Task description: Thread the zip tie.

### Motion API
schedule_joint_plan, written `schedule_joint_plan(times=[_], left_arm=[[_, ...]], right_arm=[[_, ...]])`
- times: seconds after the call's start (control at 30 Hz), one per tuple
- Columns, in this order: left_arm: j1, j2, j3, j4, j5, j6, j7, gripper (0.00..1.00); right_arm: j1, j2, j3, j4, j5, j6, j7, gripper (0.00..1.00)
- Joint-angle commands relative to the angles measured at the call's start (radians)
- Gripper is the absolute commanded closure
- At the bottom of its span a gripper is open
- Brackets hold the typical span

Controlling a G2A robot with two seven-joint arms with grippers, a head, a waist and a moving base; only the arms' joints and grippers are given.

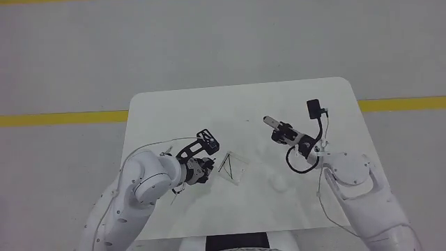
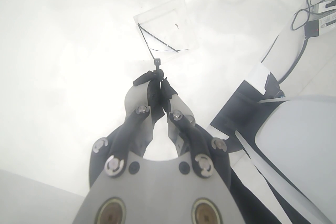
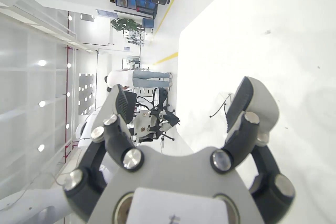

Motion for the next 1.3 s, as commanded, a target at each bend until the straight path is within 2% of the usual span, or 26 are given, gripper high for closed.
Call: schedule_joint_plan(times=[0.0,0.13,0.47,0.83,1.1,1.27], left_arm=[[0.000,0.000,0.000,0.000,0.000,0.000,0.000,1.00],[0.000,0.000,0.000,0.000,0.000,0.000,0.000,1.00],[0.000,0.000,0.000,0.000,0.000,0.000,0.000,1.00],[0.000,0.000,0.000,0.000,0.000,0.000,0.000,1.00],[0.000,0.000,0.000,0.000,0.000,0.000,0.000,1.00],[0.000,0.000,0.000,0.000,0.000,0.000,0.000,1.00]], right_arm=[[0.000,0.000,0.000,0.000,0.000,0.000,0.000,0.00],[0.001,0.000,-0.009,-0.003,-0.013,-0.007,0.005,0.00],[0.048,0.011,-0.067,-0.005,-0.094,-0.014,0.188,0.00],[0.049,0.013,-0.075,-0.001,-0.113,-0.019,0.193,0.00],[0.081,0.022,-0.117,0.023,-0.168,-0.002,0.321,0.00],[0.096,0.027,-0.132,0.017,-0.189,-0.027,0.369,0.00]])
